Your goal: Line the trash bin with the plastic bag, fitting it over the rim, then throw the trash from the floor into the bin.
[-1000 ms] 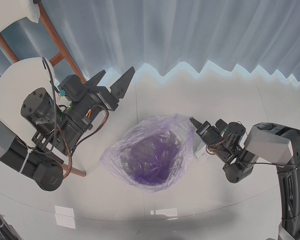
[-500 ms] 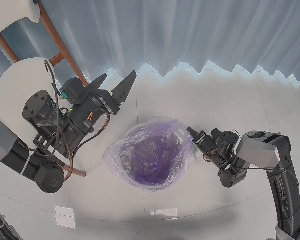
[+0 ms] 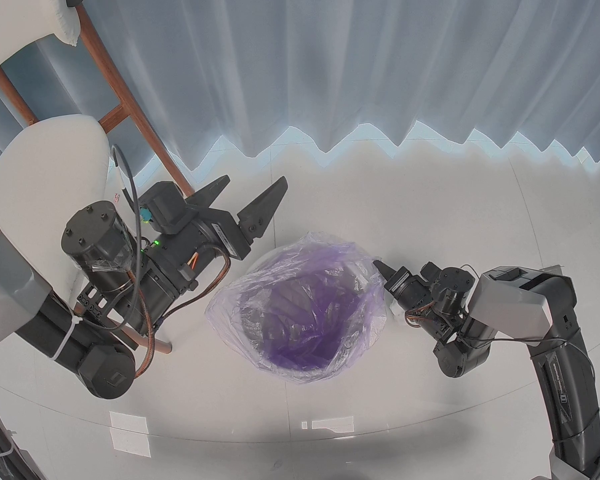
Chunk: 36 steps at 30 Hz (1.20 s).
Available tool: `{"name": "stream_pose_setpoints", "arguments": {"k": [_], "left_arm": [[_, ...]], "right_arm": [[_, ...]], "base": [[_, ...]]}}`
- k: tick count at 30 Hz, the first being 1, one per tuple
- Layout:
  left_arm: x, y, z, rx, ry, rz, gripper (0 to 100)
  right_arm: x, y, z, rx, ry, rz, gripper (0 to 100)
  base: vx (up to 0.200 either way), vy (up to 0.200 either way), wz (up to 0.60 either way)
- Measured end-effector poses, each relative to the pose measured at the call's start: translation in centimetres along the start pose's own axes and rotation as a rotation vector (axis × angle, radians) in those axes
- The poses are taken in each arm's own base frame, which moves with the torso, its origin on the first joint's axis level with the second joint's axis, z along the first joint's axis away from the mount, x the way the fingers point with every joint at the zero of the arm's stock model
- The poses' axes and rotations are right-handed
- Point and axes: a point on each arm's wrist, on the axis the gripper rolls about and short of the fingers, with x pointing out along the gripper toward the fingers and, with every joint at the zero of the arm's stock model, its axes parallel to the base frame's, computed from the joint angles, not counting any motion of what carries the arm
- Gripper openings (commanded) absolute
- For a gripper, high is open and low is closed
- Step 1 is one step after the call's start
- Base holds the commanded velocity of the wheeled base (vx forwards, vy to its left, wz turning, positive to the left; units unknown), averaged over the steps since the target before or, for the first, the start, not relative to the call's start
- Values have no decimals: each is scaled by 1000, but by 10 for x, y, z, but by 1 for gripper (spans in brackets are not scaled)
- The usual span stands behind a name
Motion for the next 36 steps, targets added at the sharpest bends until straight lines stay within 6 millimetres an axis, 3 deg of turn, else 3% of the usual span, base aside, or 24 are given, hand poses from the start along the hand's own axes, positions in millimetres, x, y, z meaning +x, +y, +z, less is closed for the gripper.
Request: {"name": "stream_pose_setpoints", "arguments": {"k": [8,14,21,25,30,36], "left_arm": [[-1,0,-3,-5,17,-20,100],[-3,0,-7,10,39,-41,100],[-8,4,-24,152,115,-90,100],[-7,13,-41,225,166,-136,100],[-1,38,-68,314,225,-133,100],[0,64,-83,355,258,-109,100]], "right_arm": [[-19,12,3,14,14,-54,100],[-63,36,12,-11,67,-135,100],[-117,72,49,-170,38,-164,100],[-135,89,71,-215,-11,-140,100],[-147,102,85,-216,-49,-112,100],[-159,115,105,-148,-82,-43,100]], "base": [[0,0,0],[0,0,0],[0,0,0],[0,0,0],[0,0,0],[0,0,0]]}}
